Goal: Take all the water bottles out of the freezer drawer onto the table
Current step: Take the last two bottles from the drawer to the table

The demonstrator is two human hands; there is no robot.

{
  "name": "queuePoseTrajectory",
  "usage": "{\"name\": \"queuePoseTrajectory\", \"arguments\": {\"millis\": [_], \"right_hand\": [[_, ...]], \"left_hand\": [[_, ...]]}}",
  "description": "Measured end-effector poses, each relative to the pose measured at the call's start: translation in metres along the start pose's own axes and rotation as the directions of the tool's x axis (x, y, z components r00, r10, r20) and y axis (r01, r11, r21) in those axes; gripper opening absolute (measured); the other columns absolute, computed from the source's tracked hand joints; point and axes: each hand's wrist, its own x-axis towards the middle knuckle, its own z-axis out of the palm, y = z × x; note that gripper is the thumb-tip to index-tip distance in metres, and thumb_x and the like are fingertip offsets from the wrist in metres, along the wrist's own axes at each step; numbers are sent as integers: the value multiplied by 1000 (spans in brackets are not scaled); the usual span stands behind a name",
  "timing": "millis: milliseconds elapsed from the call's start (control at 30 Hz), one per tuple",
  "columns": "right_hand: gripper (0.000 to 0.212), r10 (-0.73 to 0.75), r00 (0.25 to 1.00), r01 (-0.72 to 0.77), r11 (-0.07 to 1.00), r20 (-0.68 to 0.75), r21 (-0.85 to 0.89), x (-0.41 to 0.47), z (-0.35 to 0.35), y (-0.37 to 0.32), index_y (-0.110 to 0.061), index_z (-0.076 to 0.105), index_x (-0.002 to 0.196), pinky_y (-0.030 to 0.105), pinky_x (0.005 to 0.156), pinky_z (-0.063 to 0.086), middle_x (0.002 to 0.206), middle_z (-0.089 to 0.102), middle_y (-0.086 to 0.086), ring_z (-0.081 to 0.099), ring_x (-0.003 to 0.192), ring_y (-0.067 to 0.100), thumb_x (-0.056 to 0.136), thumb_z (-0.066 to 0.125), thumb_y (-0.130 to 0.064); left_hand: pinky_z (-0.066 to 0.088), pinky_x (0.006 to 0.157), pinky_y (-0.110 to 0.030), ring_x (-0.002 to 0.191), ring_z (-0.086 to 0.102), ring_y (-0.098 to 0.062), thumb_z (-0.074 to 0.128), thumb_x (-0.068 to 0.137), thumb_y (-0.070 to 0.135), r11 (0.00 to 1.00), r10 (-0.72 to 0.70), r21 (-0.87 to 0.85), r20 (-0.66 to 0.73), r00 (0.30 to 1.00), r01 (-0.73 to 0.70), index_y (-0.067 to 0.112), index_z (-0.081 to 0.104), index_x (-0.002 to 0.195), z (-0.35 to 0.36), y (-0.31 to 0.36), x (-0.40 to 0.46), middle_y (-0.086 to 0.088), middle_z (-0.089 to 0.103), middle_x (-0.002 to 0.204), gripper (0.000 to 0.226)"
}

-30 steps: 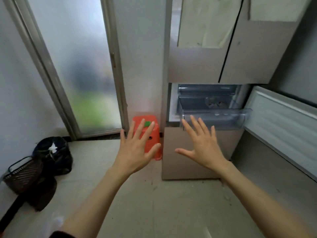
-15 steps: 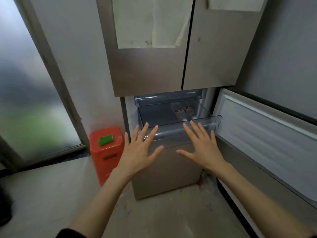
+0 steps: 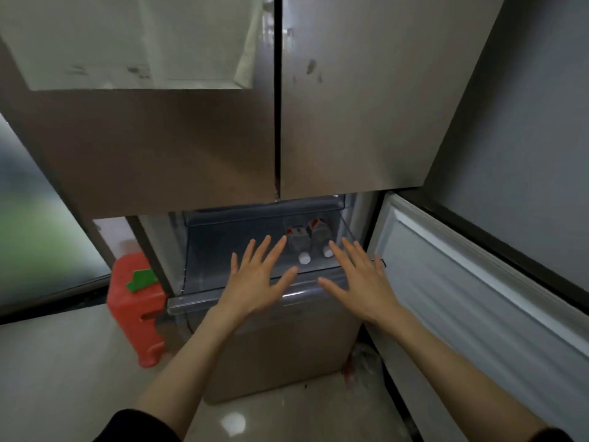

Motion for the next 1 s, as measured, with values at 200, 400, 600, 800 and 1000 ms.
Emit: {"name": "queuePoseTrajectory", "arguments": {"millis": [200,400,600,800,1000], "right_hand": [[63,-99,990,95,994,104,44,69,17,52,-21,8,150,37,117,0,158,1,1,-2,146,17,97,31,-48],[53,-4,960,-66,968,281,241,130,40,69,-10,27,144,39,111,29,150,29,11,30,137,27,97,41,-30],[34,127,880,-293,904,458,312,186,62,78,-8,46,127,29,84,42,129,51,14,52,113,27,96,46,-21],[31,185,853,-283,949,488,135,223,90,78,0,45,124,26,76,38,122,55,15,56,108,28,96,45,-12],[25,277,856,-330,943,436,48,244,114,77,-3,57,113,29,75,40,118,60,14,58,107,27,98,40,-13]], "left_hand": [[3,117,-49,145,-1,-21,36,87,63,989,-93,-106,131,987,107,41,7,145,32,25,67,6,4,157,69],[26,113,-40,138,27,-29,48,88,52,931,-220,-239,236,947,276,20,21,146,65,19,132,-9,28,152,72],[42,98,-33,123,48,-30,56,89,32,858,-308,-300,351,884,418,14,37,138,99,9,181,-12,46,139,55],[45,89,-34,112,56,-32,59,87,32,783,-456,-262,376,807,564,6,54,122,123,-2,212,-16,57,126,44],[52,88,-38,107,60,-34,65,82,37,572,-590,-378,426,685,728,0,58,115,145,-4,231,-20,61,120,50]]}}
